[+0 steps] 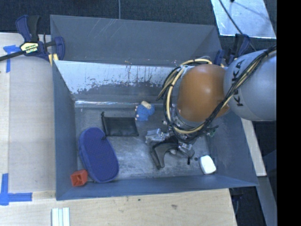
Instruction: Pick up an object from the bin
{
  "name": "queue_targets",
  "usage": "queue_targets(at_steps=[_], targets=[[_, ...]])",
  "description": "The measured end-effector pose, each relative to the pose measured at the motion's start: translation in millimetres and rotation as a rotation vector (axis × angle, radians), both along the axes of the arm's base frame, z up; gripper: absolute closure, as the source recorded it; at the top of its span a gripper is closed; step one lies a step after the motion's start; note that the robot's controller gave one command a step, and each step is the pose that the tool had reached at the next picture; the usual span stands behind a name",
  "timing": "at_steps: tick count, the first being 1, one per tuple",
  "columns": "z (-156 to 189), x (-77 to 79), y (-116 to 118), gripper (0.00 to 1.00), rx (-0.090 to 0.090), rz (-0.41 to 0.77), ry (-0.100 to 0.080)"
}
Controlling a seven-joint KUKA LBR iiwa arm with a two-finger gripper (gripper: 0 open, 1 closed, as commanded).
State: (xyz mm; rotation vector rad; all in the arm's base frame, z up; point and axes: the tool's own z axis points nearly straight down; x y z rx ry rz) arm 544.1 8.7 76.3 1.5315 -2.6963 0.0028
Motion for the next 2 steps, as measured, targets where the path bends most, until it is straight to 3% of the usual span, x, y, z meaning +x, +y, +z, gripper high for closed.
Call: queue_targets(at_steps=[1,2], targets=[[0.1,-1.8,-1.9,1.00,-0.005,-0.002,0.012],[24.5,-2.3,-3.7,1.00,0.019,-0.007,-0.031]])
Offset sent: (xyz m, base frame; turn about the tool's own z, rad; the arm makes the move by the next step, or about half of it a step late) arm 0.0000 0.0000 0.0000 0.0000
